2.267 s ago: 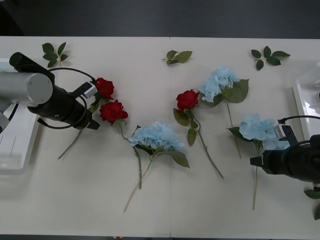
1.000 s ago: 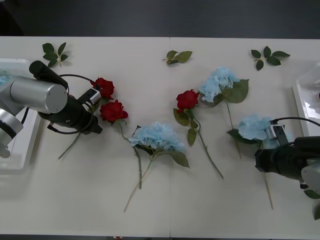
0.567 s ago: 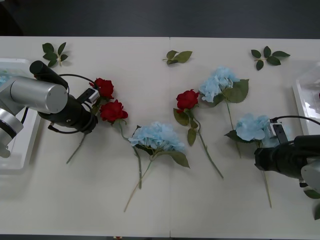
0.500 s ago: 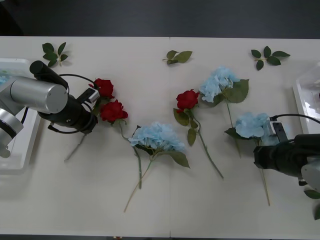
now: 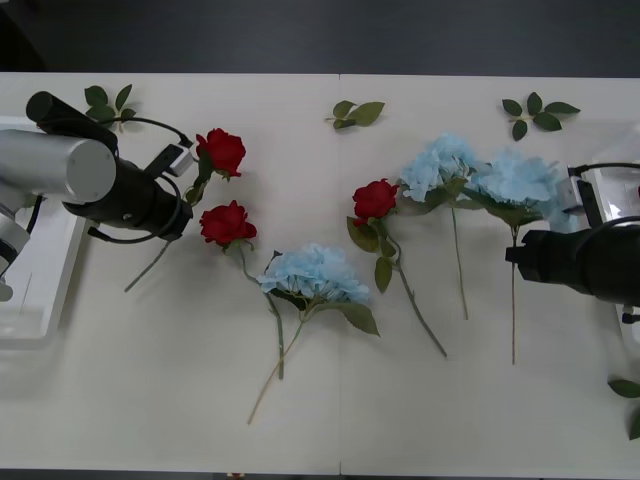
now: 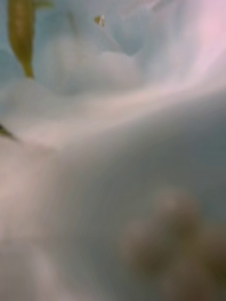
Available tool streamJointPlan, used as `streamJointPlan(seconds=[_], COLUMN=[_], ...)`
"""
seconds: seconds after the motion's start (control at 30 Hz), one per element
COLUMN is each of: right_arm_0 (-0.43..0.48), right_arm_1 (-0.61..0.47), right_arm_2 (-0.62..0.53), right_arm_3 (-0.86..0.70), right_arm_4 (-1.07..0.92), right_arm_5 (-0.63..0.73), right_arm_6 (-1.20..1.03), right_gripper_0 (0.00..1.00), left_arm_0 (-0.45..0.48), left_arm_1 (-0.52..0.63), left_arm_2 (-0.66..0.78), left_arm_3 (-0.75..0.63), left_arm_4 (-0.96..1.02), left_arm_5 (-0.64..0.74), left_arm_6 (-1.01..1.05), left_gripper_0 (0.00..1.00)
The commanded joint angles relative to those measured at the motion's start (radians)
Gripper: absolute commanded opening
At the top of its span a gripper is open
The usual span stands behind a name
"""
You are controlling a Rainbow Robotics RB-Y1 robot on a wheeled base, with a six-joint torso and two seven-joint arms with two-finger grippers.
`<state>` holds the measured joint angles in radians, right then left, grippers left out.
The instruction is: Put the red flowers into the right box and the blue flowers into the left box
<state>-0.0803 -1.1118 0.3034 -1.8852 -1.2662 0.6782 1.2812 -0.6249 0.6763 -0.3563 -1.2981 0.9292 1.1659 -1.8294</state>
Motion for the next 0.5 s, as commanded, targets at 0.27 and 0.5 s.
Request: streamJointPlan(seconds=[0.27,0.5], right_arm_0=[-0.059,-0.067], right_arm_1=[0.029,0.053], right_arm_2=[-0.133,-0.185], right_arm_3=[0.133,0.307], right_arm_4=[-0.578,-0.88], right_arm_5=[0.038,0.112], right_arm_6=[0.587,0.919], right_gripper_0=[0.0,0.0], left_arm_0=[0.063,0.073], left_arm_1=[0.032,0.032], left_arm_2=[0.281,0.37], left_arm_3=[-0.089,-0.09], left_arm_4=[0.316,0.516], left_arm_5=[0.135,0.215], left_arm_6=[-0.266,-0.38], left_gripper_0=[0.0,0.0])
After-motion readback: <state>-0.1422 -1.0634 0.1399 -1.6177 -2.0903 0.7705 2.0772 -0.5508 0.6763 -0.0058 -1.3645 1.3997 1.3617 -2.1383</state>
